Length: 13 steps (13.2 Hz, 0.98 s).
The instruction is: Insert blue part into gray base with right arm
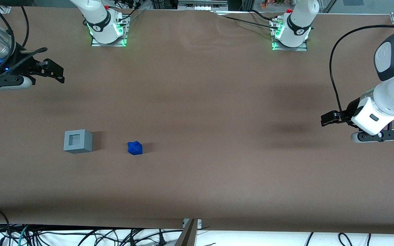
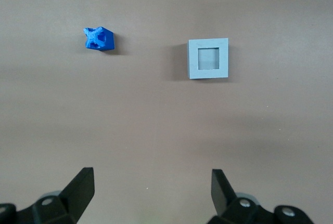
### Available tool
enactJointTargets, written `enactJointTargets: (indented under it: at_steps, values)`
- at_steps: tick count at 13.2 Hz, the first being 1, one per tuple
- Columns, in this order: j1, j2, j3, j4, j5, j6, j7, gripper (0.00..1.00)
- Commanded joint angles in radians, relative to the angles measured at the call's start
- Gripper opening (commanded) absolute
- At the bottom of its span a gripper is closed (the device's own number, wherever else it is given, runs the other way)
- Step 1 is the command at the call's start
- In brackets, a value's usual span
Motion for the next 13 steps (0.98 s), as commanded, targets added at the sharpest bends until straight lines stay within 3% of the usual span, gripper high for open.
enactJointTargets:
  at_steps: [1,13]
  values:
    - [-0.01,0.0,0.013,0.012,-0.022,-0.004,-0.015,0.99]
    - [-0.01,0.004,0.013,0.021,-0.053,0.002,-0.01,0.99]
